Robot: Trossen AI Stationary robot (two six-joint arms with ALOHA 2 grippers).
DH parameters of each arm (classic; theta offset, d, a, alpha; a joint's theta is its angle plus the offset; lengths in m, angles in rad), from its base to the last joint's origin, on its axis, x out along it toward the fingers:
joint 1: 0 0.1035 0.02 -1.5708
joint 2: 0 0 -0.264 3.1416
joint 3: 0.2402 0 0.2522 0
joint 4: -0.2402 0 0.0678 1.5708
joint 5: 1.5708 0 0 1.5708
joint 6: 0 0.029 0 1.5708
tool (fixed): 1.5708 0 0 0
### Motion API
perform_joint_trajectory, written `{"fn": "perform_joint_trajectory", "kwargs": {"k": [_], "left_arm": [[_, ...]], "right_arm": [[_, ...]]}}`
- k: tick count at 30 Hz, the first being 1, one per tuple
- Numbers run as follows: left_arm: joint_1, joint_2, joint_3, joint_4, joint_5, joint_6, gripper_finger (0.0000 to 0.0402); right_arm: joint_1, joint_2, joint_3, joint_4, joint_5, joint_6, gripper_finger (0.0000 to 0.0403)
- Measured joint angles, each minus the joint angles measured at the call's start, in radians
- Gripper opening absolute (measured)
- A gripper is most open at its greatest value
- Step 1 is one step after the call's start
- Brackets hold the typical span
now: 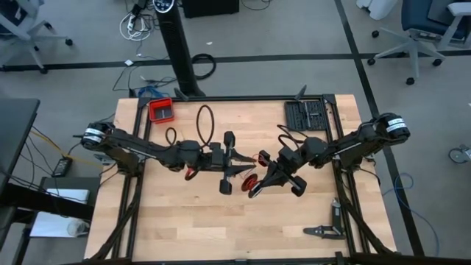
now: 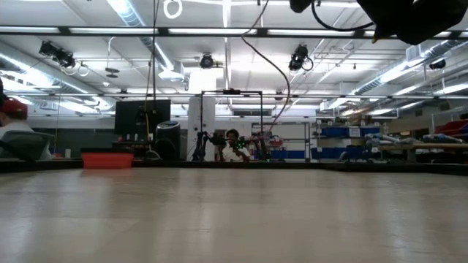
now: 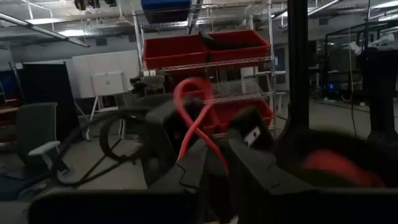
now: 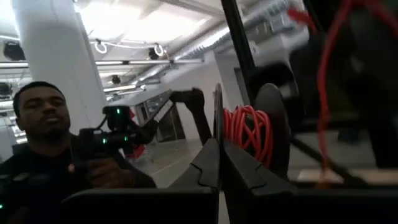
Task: Coil cords
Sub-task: Coil the red wire onto the spool
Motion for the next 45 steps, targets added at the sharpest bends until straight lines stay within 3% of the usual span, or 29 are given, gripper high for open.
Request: {"fn": "perform_joint_trajectory", "kwargs": {"k": [6,14,18,27,36,45], "left_arm": [[0.000,-0.040,0.000,-0.071,0.001,0.003,0.0064],[-0.001,-0.065,0.000,-0.253,-0.023,-0.001,0.0064],[-0.003,-0.071,0.000,-0.306,-0.027,-0.011,0.0064],[-0.011,-0.192,0.000,-0.443,-0.030,-0.032,0.0064],[-0.020,-0.240,0.000,-0.401,-0.029,0.001,0.0065],[-0.019,-0.240,0.000,-0.384,-0.055,0.052,0.0065]], "right_arm": [[0.006,0.001,0.000,-0.103,0.034,0.031,0.0004],[0.013,-0.039,0.000,-0.044,0.049,-0.069,0.0004],[0.027,-0.090,0.000,-0.091,0.116,-0.120,0.0003],[0.081,-0.258,0.000,-0.402,0.342,-0.190,0.0001],[0.093,-0.343,0.000,-0.684,0.499,-0.148,0.0002],[0.093,-0.343,-0.001,-0.729,0.489,-0.120,0.0002]]}}
